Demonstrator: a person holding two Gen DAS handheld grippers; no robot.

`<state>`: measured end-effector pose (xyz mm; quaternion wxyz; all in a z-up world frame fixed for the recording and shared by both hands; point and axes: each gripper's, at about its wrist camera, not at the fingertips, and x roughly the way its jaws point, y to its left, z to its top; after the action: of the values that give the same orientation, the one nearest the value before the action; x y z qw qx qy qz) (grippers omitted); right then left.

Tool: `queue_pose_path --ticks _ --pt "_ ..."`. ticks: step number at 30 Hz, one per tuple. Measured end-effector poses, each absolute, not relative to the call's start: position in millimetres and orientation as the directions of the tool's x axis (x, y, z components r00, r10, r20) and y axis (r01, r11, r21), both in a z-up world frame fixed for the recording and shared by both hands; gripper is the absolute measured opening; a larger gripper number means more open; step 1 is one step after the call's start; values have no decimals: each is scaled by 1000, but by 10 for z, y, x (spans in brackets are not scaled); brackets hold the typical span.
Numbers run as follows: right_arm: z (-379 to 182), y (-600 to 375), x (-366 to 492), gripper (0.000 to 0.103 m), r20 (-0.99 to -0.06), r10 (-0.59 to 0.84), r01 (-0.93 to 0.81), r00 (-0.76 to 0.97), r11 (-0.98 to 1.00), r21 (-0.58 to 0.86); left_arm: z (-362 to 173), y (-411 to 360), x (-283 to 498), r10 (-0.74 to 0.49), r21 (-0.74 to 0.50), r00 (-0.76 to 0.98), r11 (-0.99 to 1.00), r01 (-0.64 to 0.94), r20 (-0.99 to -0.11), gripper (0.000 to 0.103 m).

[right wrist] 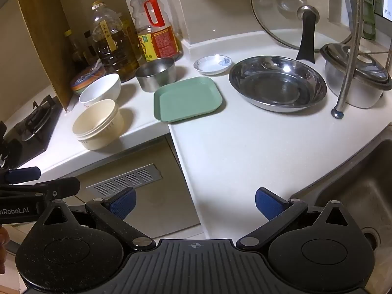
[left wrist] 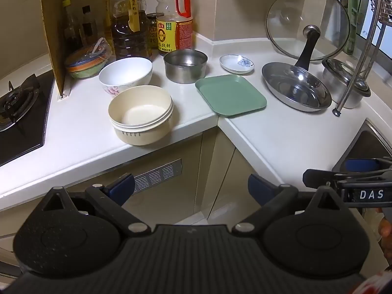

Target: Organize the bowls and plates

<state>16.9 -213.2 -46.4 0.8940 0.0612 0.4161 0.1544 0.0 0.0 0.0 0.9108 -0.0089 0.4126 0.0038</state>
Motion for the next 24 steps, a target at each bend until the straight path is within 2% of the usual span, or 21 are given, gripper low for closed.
queue_pose_path --ticks 24 --pt "-455 -2121 207 103 -725 327 -227 606 945 237 -35 -119 -6 -4 -19 657 1000 -16 -754 99"
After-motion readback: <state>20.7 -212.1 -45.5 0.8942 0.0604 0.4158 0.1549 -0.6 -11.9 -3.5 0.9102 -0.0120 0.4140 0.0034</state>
